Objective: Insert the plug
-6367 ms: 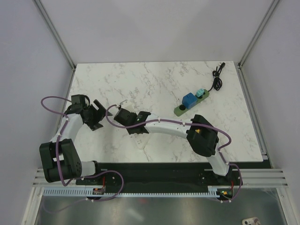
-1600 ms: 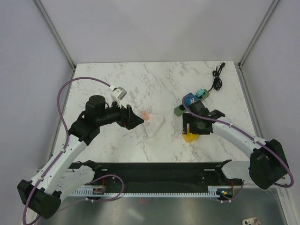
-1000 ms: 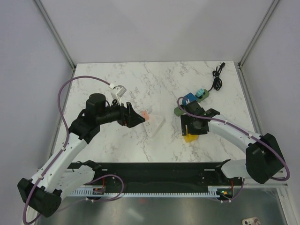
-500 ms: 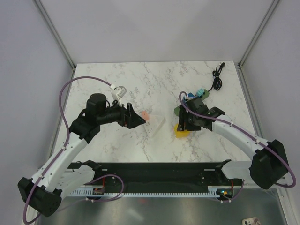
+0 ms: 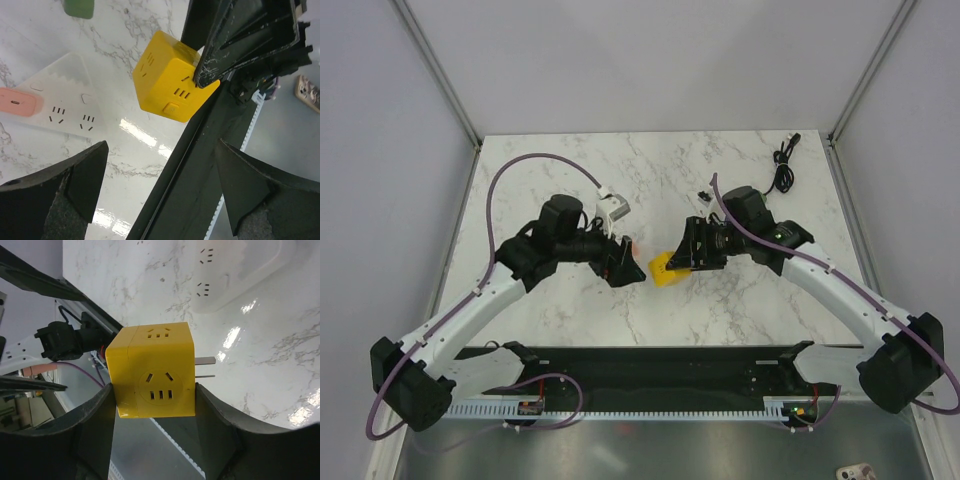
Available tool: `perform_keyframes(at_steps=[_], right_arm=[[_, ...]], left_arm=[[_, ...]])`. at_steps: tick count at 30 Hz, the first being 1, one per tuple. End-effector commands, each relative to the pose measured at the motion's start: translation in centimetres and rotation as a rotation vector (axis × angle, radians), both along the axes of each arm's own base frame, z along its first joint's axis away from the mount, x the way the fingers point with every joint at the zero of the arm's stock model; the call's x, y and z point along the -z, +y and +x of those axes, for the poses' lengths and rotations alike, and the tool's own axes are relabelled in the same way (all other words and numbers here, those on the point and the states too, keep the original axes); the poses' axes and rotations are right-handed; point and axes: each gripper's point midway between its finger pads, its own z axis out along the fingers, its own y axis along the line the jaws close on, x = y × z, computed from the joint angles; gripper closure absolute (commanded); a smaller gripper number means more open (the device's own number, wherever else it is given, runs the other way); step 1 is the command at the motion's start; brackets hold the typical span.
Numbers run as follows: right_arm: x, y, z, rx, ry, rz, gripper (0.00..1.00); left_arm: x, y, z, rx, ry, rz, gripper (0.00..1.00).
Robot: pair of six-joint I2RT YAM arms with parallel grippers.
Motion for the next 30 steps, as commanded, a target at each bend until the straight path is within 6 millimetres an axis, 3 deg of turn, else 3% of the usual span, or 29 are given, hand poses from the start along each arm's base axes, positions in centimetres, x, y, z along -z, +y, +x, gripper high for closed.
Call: perform_keyframes(at_steps=[1,9,16,21,24,27,28,30], right_arm=[[-5.0,1.6,-1.0,-0.076,-0.053,0.161,0.98],[-5.9,2.6,-2.0,-0.108,0.002,0.253,0.99],[-6.5,2.9,-2.1,-0.105,0.008,0.293,1.00],[-6.8,2.9,-2.3,-0.106,0.011,0.306,1.00],[-6.9,2.9,-2.3,-0.104,0.011,0.310,0.99],[-6.6,2.9,-2.2,-0.098,0.010,0.303,0.89],[-6.5,2.9,-2.1,-0.098,0.009,0.301,0.74],[-6.6,2.9,-1.9,-0.100,-0.010,0.296,0.56]], left_arm=[[-1.3,-0.6,-0.1,0.065,-0.189,0.072,0.06],[-3.1,-2.8,-0.7,0.157,-0.391,0.120,0.04],[-1.3,-5.1,-1.3,0.225,-0.386,0.180,0.05],[-1.0,-5.4,-0.8,0.194,-0.396,0.210,0.10],[-1.4,-5.2,-0.6,0.174,-0.403,0.202,0.23],[-2.1,-5.5,-0.8,0.157,-0.387,0.165,0.54],[-2.4,-5.8,-1.0,0.153,-0.366,0.142,0.70],[-2.4,-6.1,-1.3,0.148,-0.333,0.123,0.80]])
